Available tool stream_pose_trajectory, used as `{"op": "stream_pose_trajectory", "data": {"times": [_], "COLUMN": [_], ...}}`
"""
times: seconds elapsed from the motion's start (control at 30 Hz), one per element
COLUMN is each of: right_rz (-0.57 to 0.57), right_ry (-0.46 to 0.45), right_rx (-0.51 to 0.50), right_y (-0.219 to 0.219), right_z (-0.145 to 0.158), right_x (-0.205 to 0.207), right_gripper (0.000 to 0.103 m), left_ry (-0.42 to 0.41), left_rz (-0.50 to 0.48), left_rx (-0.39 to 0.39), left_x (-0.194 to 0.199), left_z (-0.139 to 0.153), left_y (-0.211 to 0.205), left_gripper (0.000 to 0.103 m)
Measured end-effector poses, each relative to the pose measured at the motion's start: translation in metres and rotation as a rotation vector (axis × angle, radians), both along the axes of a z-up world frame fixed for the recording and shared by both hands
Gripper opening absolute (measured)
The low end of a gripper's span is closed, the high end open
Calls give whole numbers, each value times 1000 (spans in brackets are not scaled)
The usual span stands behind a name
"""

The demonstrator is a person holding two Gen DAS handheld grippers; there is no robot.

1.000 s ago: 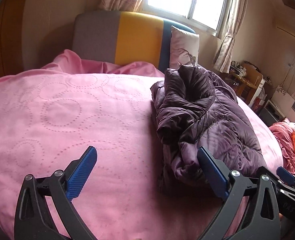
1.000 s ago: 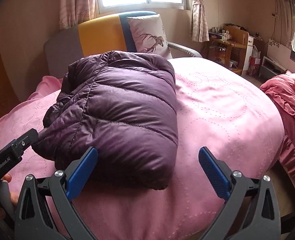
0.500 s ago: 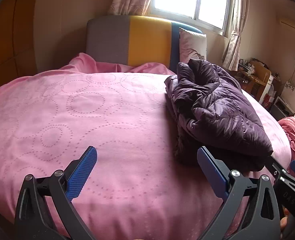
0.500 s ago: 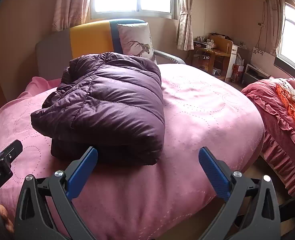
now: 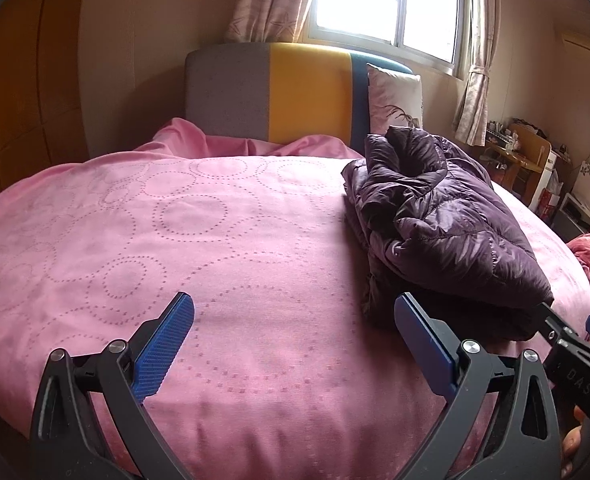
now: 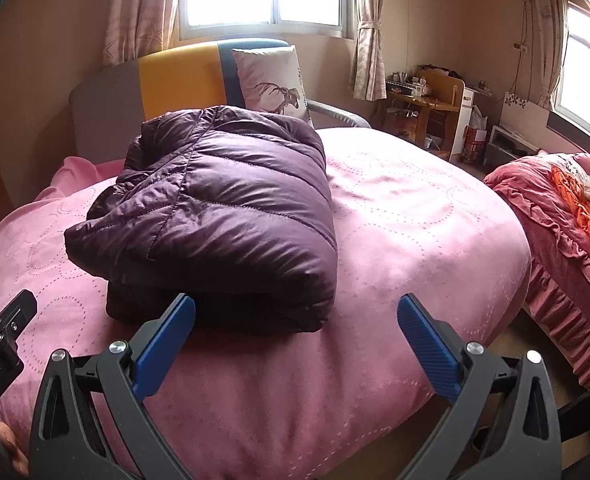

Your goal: Fold large clothes

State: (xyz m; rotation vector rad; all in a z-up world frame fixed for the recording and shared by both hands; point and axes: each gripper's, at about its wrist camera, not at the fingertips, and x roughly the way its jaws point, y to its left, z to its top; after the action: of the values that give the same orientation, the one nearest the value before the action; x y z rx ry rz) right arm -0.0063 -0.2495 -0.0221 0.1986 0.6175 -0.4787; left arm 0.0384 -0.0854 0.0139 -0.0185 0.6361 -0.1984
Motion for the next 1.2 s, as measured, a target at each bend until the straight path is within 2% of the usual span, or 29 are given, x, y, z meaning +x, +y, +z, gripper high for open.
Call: {"op": "stream_pose_trajectory", "data": {"times": [0.13,0.23,0.4,0.6,0.83,0.97,1.2], "right_rz": [-30,-33,-48,-6,-9,-42,-46], "right_ry": [4,37,25,24,8,-40,-37], "right_rx": [23,1,-10,-35,-9,11,38], "right_y": [-5,-3,-3,5,6,2,1], "right_z": [1,-4,-6,-11,-12,-7,-6], "right_x": [3,7,5,6,3,-4,-4], "right_gripper": [101,101,101,101,101,101,101], "left_ry": [2,-3,-3,16,4,0,-2], "left_rz": [7,16,9,-13,0,-25,-27], "left_rx": [-1,14,35,28,4,23,30], "left_x": [2,2,2,2,-1,-6,-9], "left_z": [-3,-5,-10,-14,-12,-12,-10], "left_y": [-1,-3,-7,-12,-11,-17,-18], "left_gripper": [99,99,99,99,99,99,99]}}
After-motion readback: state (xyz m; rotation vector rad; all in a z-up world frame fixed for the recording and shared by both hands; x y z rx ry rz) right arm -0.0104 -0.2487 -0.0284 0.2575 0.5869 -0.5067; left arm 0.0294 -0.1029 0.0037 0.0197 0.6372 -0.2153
